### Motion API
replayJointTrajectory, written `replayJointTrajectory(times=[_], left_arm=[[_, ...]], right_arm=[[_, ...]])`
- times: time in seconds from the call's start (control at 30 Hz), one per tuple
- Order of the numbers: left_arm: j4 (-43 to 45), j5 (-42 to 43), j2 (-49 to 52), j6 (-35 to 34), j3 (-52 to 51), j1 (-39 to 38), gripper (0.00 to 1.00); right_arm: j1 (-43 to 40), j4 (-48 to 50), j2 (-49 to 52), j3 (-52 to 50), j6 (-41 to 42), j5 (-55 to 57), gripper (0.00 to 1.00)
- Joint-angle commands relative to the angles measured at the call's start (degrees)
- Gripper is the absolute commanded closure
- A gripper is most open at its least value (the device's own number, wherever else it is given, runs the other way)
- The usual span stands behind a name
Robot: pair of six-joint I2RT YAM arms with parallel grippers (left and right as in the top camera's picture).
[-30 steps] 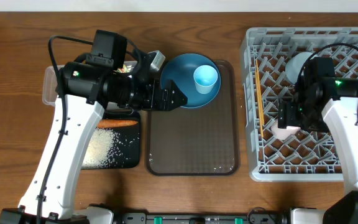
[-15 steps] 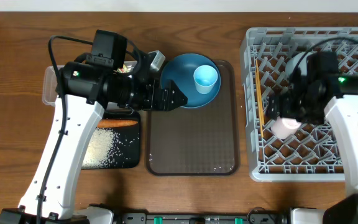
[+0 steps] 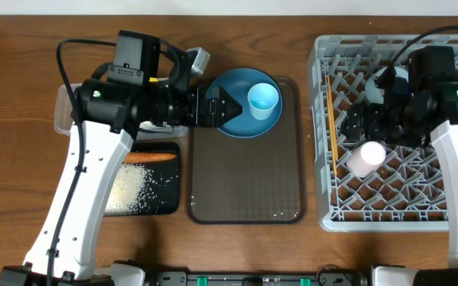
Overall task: Sort waste into correct bins and load items into the dishwasher rack
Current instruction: 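Open the right gripper and move the left gripper to the blue cup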
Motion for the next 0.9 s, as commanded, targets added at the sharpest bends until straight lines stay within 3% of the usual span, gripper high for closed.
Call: replayJointTrajectory(times=[0.0, 0.13, 0.23, 0.37, 0.5, 0.67, 0.87], left_arm=[[0.1, -0.2, -0.1, -2.8, 0.4, 0.2, 0.04], [4.3, -3.3, 0.5, -4.0, 0.3, -1.0, 0.04], [5.9, -11.0, 2.1, -8.4, 0.2, -4.1, 0.05], [8.9, -22.9, 6.0, -15.6, 0.2, -8.9, 0.26], [13.8, -29.7, 11.0, -21.6, 0.2, -12.4, 0.38], [19.8, -33.6, 18.1, -26.5, 0.2, -14.7, 0.43], [26.4, -33.6, 24.6, -27.2, 0.2, -14.8, 0.46]], right_arm=[[-0.3, 0.4, -0.6, 0.7, -0.9, 1.2, 0.01], [-0.3, 0.8, -0.6, 0.7, -0.9, 1.2, 0.01], [-0.3, 1.2, -0.6, 0.7, -0.9, 1.2, 0.01], [-0.2, 1.0, -0.6, 0.7, -0.9, 1.2, 0.01], [-0.2, 0.8, -0.6, 0.7, -0.9, 1.2, 0.01], [-0.2, 0.2, -0.6, 0.7, -0.9, 1.2, 0.01], [-0.2, -0.2, -0.6, 0.7, -0.9, 1.2, 0.01]])
